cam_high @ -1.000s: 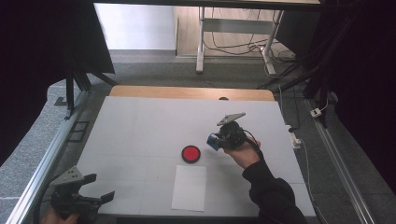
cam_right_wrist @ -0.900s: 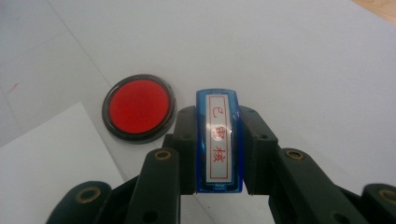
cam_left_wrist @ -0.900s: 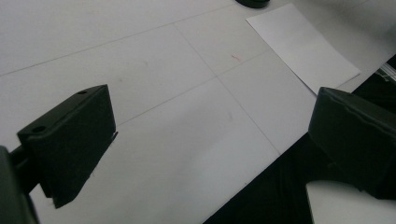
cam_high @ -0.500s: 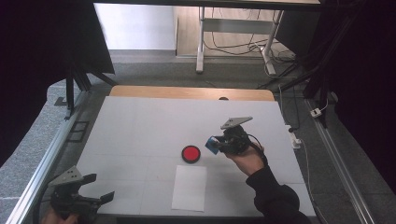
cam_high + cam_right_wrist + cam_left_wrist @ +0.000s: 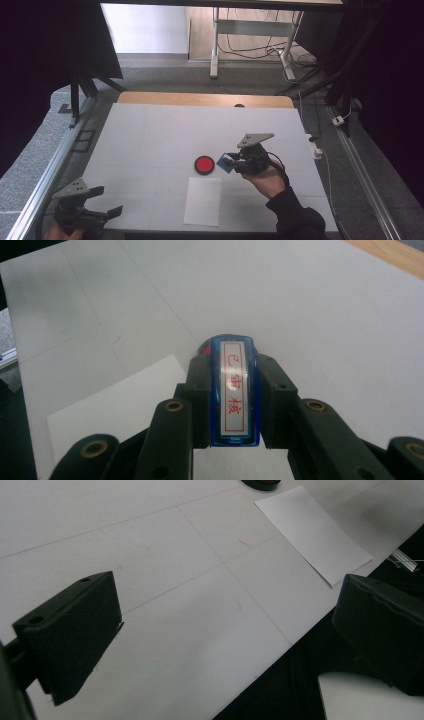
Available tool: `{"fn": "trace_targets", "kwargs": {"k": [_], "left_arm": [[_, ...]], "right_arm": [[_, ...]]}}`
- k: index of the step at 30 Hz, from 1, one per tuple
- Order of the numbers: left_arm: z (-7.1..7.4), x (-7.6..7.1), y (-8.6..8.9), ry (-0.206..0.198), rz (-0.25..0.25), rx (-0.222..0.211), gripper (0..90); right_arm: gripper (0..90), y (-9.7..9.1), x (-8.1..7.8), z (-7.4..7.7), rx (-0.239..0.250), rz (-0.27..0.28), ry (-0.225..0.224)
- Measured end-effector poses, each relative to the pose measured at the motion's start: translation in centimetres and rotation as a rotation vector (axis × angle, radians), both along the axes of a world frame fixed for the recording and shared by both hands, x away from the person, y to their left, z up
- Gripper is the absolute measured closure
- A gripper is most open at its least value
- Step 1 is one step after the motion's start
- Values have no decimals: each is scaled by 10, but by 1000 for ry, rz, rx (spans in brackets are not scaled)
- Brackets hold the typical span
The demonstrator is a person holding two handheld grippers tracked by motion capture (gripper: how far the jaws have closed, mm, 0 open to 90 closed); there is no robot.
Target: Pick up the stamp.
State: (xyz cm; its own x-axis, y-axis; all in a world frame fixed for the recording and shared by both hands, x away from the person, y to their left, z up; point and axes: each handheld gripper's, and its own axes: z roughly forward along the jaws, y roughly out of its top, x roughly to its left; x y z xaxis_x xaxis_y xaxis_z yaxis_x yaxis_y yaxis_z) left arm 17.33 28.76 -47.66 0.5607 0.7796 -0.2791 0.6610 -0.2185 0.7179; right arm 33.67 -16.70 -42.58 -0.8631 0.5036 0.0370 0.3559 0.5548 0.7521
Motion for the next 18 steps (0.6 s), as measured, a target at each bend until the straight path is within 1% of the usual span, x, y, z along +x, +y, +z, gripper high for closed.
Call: {"fn": "trace_targets", "kwargs": {"k": [5,10,15,18], "left_arm": [[0,1,1,9,-5,-17,0],[0,1,2,5,-7,-25,0],[0,1,3,4,-9,-29,0],[0,0,2,2,-16,-18,0]], "right_arm": [[717,1,-8,2,28,11,-6],[717,3,-19,4,57,34,-3],[717,7,-29,3,66,62,-8],[716,11,-36,4,70,81,-13]]}}
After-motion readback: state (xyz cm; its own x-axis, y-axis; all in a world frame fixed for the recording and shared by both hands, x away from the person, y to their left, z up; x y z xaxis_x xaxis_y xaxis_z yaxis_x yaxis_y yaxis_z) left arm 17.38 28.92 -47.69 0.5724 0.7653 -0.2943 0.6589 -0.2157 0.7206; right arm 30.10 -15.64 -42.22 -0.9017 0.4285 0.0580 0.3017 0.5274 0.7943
